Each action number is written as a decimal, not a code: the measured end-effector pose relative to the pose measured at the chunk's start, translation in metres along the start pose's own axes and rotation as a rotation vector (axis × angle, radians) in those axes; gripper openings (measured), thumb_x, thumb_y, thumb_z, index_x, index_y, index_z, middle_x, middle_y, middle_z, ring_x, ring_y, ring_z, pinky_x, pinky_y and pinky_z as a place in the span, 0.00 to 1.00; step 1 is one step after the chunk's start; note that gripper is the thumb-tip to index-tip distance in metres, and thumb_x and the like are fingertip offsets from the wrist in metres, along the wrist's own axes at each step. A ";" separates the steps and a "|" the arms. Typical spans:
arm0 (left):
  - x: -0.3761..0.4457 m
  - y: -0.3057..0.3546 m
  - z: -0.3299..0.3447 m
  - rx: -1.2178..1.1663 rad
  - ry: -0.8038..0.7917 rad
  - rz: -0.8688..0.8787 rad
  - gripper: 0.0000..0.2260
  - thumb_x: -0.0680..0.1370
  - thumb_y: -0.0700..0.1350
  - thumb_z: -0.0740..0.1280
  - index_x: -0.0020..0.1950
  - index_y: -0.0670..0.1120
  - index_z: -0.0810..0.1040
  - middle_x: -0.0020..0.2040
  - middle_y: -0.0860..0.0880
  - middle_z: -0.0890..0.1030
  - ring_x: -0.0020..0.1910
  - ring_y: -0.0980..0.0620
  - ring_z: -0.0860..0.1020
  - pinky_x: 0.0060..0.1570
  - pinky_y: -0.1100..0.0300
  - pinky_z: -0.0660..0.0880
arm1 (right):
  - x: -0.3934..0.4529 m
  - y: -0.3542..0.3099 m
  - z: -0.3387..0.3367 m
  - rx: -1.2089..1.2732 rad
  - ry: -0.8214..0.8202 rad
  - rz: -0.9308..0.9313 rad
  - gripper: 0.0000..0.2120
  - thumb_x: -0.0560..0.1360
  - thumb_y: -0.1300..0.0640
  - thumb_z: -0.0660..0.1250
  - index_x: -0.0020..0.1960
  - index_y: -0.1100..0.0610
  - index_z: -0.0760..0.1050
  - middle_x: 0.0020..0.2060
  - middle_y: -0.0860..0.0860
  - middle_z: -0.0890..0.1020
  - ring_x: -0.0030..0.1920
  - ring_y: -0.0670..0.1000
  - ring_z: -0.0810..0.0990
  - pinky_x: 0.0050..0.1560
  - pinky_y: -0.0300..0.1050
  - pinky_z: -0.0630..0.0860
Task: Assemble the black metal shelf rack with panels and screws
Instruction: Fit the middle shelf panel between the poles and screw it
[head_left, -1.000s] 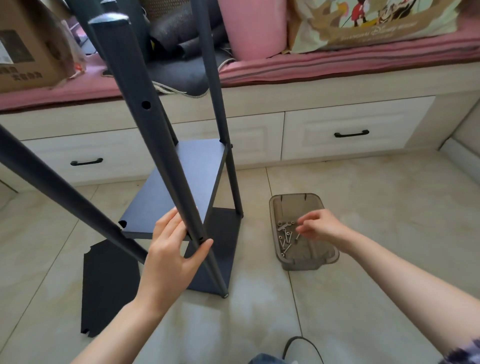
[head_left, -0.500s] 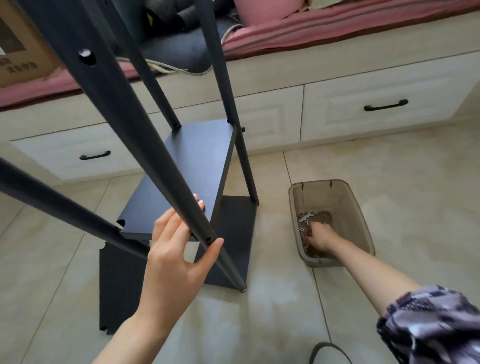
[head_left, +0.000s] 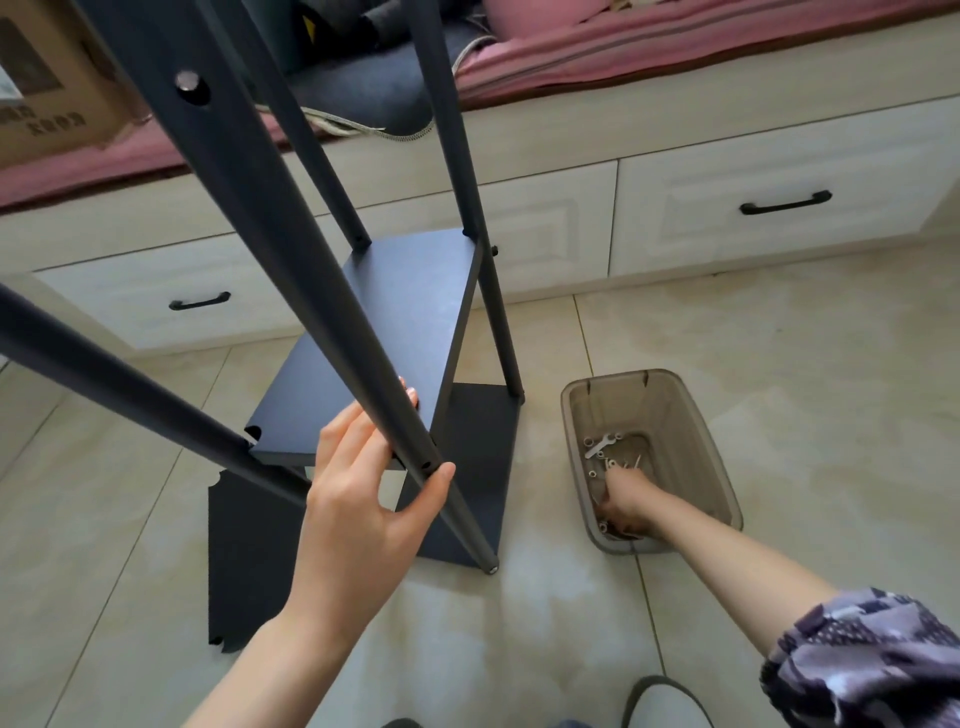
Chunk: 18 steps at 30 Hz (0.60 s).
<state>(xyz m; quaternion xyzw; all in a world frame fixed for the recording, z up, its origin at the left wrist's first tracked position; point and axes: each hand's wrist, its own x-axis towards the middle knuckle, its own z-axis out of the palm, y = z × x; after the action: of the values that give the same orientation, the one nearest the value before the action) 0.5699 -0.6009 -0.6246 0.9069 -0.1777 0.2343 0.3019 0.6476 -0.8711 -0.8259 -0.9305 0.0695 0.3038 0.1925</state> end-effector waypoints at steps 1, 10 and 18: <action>0.000 0.002 0.000 -0.006 0.003 -0.007 0.24 0.75 0.52 0.72 0.70 0.53 0.72 0.68 0.74 0.67 0.72 0.62 0.65 0.69 0.71 0.63 | -0.007 -0.004 0.007 -0.019 -0.018 -0.019 0.08 0.79 0.57 0.62 0.49 0.63 0.75 0.58 0.62 0.81 0.59 0.59 0.80 0.51 0.45 0.74; -0.013 0.020 -0.003 -0.011 0.001 -0.079 0.24 0.73 0.44 0.77 0.68 0.48 0.76 0.68 0.62 0.72 0.74 0.58 0.65 0.70 0.70 0.62 | -0.071 -0.032 0.034 0.149 -0.017 -0.042 0.13 0.76 0.55 0.65 0.36 0.54 0.65 0.48 0.59 0.82 0.46 0.56 0.79 0.42 0.42 0.70; -0.041 0.048 -0.022 -0.016 -0.091 -0.189 0.23 0.75 0.43 0.76 0.69 0.40 0.77 0.70 0.50 0.76 0.76 0.52 0.64 0.72 0.55 0.68 | -0.187 -0.077 -0.023 0.685 0.265 -0.155 0.03 0.74 0.57 0.66 0.43 0.56 0.78 0.30 0.46 0.84 0.35 0.43 0.81 0.38 0.38 0.73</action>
<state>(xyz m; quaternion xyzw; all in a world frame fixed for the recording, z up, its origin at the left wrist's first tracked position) 0.5068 -0.6157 -0.6089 0.9268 -0.1065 0.1618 0.3216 0.5285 -0.8072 -0.6741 -0.8459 0.1205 0.1244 0.5045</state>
